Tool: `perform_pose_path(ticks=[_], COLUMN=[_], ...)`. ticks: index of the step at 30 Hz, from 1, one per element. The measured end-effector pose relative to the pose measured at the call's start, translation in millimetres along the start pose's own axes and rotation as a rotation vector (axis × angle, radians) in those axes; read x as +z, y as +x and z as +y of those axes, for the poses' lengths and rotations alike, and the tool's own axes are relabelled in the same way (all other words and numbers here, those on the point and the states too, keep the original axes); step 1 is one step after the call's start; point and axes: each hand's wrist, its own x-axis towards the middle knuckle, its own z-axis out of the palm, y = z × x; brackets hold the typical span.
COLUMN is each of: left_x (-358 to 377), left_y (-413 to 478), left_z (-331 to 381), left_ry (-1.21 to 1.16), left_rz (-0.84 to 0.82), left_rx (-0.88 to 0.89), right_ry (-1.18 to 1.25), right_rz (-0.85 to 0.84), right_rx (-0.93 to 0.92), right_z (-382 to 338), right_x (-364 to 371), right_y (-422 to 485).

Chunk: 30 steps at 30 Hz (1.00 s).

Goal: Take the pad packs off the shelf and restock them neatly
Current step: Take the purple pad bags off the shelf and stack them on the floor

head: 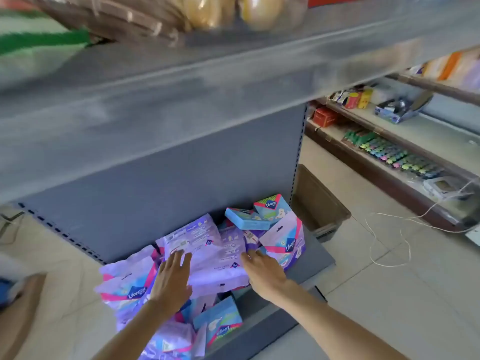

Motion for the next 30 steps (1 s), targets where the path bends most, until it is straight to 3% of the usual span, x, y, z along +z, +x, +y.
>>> perform_pose_path(ticks=[3,5,8,13,21,24,30], left_x=[18.1,33.3,58.5,61.1,18.2,-14.6,-62.2], left_y=[14.7,25.0,31.5,21.8,26.1,24.7,32.1], left_z=[-14.1,-24.3,-33.2,-35.2,-24.1,-17.4,-18.6], left_ry=[-0.021,-0.067,-0.14,-0.241,-0.321,-0.544,-1.355], left_rz=[-0.036,0.031,0.167,0.291,0.542,0.564,0.245], left_rx=[-0.054,-0.046,0.076,-0.021,-0.032,-0.059,-0.158], right_ry=[0.049,0.035,0.053,0.05,0.501,0.71,0.978], right_rz=[0.109,0.096,0.236,0.314,0.469,0.5,0.583], right_rx=[0.039,0.031,-0.014,-0.013,-0.205,-0.244,-0.257], right_z=[9.7,16.2,23.5,19.7,17.3,11.1,-9.2], right_x=[24.2,44.8,76.4,97.9,68.0,51.9,20.9], right_y=[16.9,27.2,36.9,47.4,62.2,68.5,74.3])
